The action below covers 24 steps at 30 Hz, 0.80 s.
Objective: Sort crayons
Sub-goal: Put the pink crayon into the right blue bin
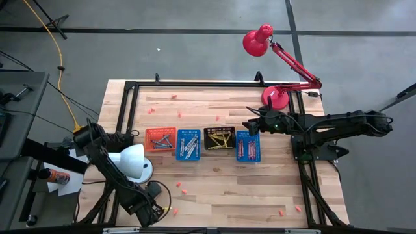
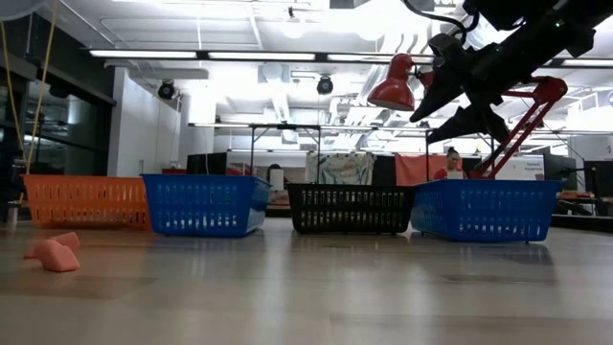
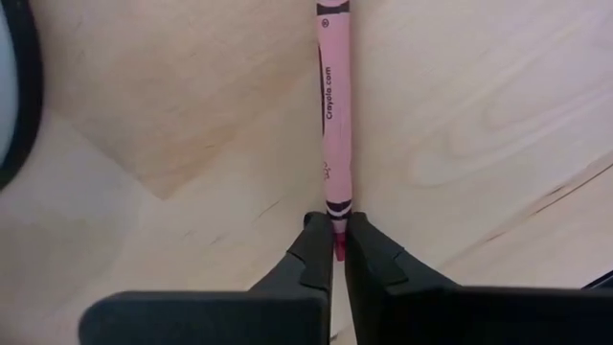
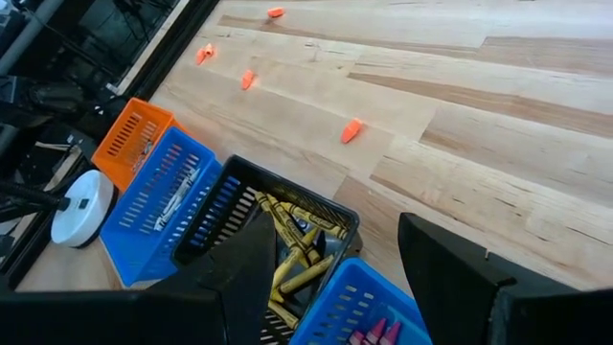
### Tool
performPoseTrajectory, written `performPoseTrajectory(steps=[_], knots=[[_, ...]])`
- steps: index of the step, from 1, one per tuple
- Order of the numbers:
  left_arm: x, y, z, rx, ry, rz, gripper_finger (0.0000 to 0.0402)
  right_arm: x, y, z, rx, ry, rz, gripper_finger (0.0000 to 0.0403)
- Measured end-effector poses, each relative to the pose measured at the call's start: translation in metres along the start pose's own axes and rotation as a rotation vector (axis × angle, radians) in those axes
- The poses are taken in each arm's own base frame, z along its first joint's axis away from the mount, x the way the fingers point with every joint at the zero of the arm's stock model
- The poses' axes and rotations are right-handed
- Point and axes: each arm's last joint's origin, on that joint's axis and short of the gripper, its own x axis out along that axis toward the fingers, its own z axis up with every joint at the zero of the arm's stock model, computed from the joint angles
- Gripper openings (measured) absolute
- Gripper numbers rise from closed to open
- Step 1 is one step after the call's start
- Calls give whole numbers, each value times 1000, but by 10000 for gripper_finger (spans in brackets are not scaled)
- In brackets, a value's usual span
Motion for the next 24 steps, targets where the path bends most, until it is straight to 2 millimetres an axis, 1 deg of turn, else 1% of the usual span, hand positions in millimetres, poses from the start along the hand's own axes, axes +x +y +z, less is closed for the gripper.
performPoseTrajectory(steps=[2,4,9,13,16,18,21,24], knots=[[-2,1,0,14,8,-6,0,0,0,0,-1,1,-2,215],[-11,-1,-1,66,25,-48,0,0,0,0,-2,4,-4,215],[-49,-7,-2,289,19,-189,0,0,-2,-2,-8,17,-20,215],[-84,-8,7,409,-88,-315,0,0,-3,-3,-12,26,-31,215],[-109,-6,27,424,-238,-380,0,0,-4,-3,-14,30,-35,215],[-125,-3,48,416,-355,-399,0,0,-4,-3,-14,30,-35,215],[-144,2,86,412,-535,-409,0,0,-3,-3,-14,37,-30,215],[-161,6,129,426,-713,-409,0,0,-3,-4,-13,56,-16,215]])
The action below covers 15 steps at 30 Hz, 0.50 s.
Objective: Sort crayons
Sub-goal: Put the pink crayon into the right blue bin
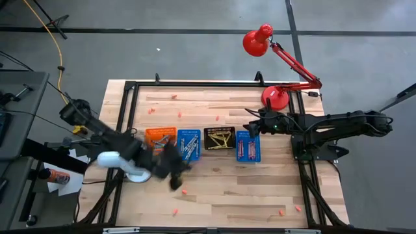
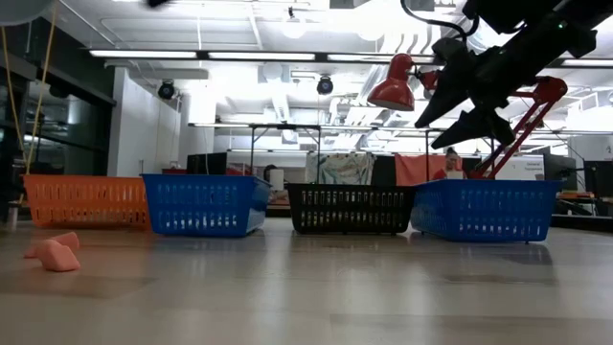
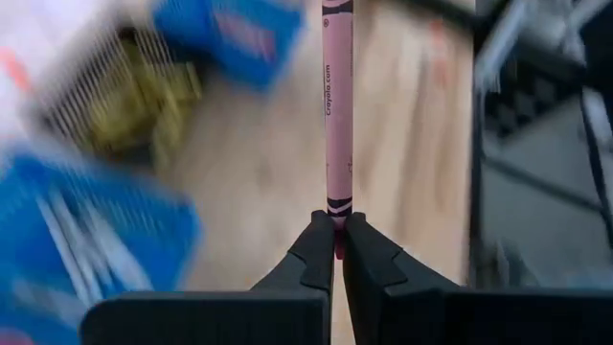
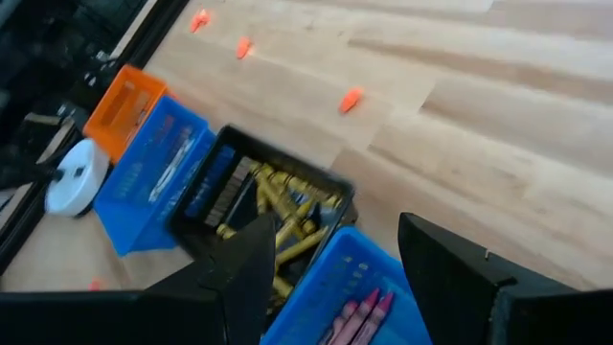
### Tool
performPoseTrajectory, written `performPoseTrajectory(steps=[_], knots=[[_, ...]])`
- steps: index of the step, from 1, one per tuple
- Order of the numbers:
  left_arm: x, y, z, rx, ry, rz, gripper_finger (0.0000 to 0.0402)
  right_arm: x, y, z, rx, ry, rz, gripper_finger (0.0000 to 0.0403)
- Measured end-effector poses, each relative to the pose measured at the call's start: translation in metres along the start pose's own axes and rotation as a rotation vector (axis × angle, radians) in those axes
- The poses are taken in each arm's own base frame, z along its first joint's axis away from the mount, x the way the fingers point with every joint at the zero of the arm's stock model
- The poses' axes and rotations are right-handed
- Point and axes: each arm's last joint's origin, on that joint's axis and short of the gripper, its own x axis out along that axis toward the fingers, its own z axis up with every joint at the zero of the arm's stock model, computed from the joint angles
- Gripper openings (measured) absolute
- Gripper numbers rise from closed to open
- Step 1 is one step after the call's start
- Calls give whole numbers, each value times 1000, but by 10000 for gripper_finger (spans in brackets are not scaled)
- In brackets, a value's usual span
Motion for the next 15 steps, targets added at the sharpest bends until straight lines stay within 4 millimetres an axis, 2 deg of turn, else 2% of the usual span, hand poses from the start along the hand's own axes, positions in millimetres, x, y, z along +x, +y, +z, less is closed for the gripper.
performPoseTrajectory(steps=[3,6,8,11,15], knots=[[8,22,40,39,-159,8,0,0,1,-1,-7,42,35,215],[13,42,70,42,-265,-16,0,0,2,-2,-23,84,72,215],[14,51,81,50,-301,-33,0,0,5,-2,-22,97,117,215],[9,64,96,47,-392,-4,0,-2,17,5,-37,67,276,215],[-1,80,110,51,-478,60,0,-11,37,22,-83,-86,542,215]])
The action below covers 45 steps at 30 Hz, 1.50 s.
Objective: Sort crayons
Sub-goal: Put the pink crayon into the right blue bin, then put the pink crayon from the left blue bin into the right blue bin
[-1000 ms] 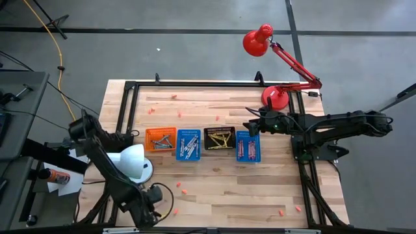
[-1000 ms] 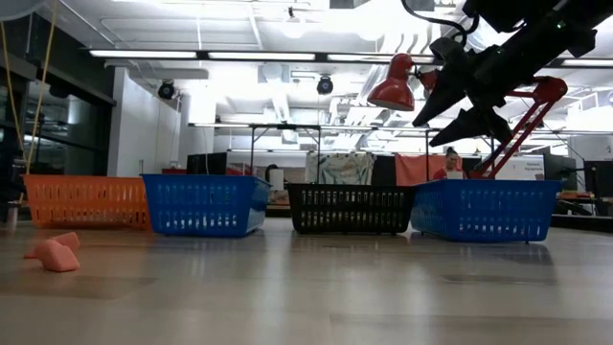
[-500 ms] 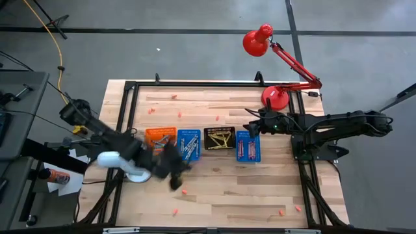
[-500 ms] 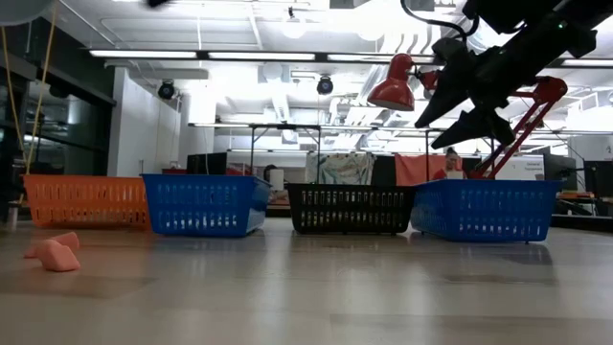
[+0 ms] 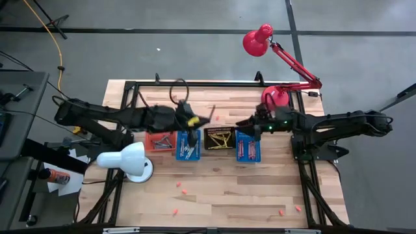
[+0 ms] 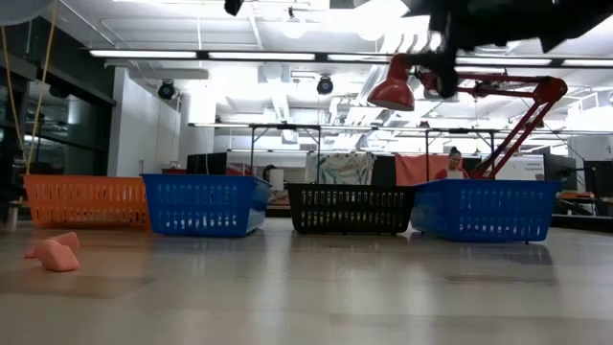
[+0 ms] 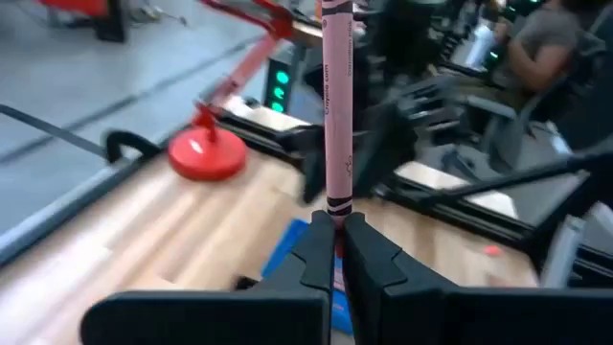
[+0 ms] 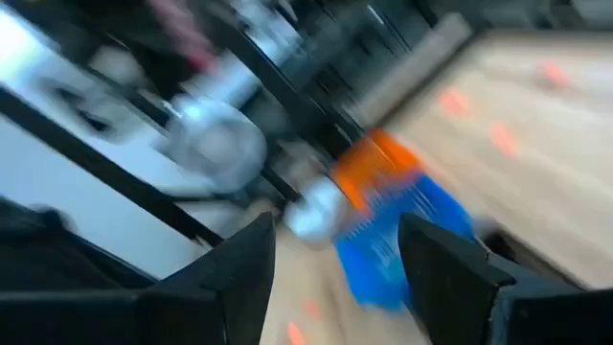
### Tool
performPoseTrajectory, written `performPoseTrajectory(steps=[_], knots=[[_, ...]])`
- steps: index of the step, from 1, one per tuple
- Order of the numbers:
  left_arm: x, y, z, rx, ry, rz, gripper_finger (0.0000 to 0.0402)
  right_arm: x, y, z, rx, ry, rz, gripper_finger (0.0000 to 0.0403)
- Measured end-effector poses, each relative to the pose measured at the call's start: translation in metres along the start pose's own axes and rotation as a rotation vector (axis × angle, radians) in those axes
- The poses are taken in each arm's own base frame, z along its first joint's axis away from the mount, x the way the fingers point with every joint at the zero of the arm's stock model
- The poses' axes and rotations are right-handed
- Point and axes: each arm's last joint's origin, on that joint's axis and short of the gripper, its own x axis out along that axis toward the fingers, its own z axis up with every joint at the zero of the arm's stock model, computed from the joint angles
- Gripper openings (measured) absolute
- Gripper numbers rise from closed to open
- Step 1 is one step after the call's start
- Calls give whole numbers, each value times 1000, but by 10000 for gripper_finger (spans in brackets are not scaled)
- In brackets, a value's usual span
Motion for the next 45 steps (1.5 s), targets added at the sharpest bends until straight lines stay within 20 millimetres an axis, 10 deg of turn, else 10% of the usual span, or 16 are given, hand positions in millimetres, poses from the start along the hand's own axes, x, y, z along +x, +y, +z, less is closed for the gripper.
performPoseTrajectory(steps=[10,27,45], knots=[[-19,41,-16,58,-64,-62,0,6,42,44,-144,-145,124,215],[-36,76,-46,51,-126,-192,0,129,79,103,-476,-112,46,215],[-36,78,-48,49,-108,-153,0,105,80,110,-527,29,-54,215]])
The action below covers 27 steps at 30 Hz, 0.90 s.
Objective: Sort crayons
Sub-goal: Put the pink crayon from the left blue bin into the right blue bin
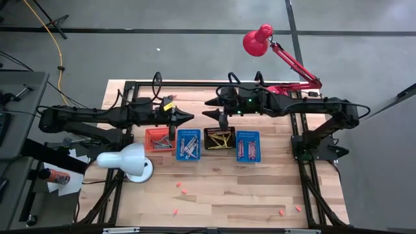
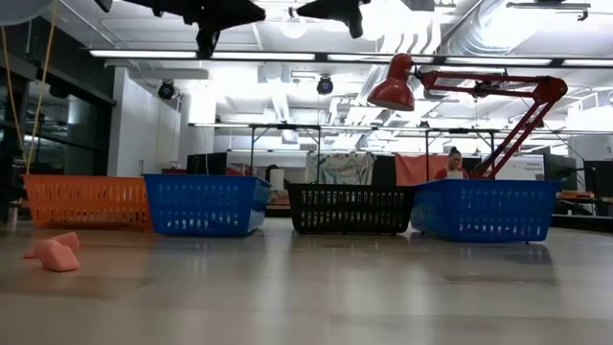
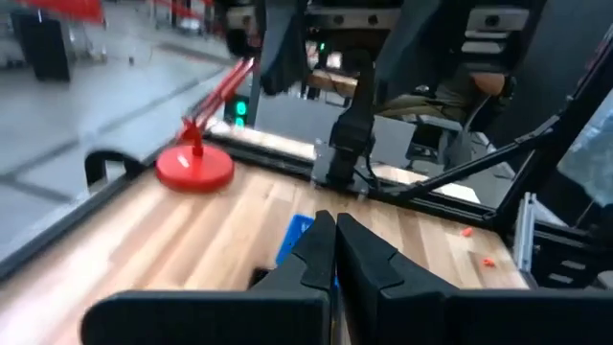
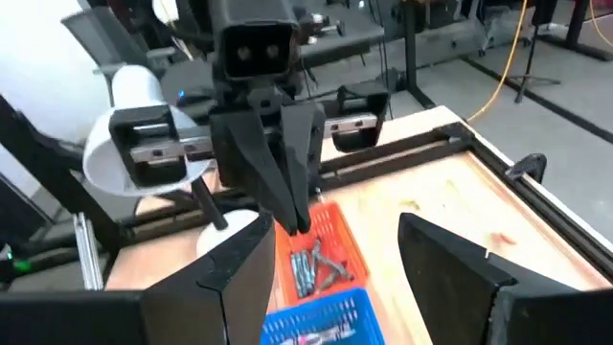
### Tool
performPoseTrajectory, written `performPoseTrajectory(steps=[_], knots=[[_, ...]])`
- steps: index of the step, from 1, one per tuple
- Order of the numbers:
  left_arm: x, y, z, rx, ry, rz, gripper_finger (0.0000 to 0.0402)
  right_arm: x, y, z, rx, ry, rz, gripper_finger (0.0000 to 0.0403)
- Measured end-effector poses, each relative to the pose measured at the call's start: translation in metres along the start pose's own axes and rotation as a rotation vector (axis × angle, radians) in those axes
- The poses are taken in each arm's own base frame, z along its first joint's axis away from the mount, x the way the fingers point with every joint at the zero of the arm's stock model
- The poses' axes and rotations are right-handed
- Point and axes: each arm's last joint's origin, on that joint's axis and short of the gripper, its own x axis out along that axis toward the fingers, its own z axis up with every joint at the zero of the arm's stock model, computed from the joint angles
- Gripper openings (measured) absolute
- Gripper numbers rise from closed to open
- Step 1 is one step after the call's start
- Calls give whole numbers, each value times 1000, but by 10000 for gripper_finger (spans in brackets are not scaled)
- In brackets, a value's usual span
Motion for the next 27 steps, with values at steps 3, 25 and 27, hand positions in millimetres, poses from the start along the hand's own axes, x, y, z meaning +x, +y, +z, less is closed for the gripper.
performPoseTrajectory(steps=[3,25,27], knots=[[0,1,-8,-72,79,17,0,-3,-1,-4,-14,54,-10,215],[56,-20,-92,460,1020,-193,174,-87,13,-7,24,226,-219,215],[63,-25,-98,480,1010,-214,178,-86,15,-12,30,239,-226,215]])
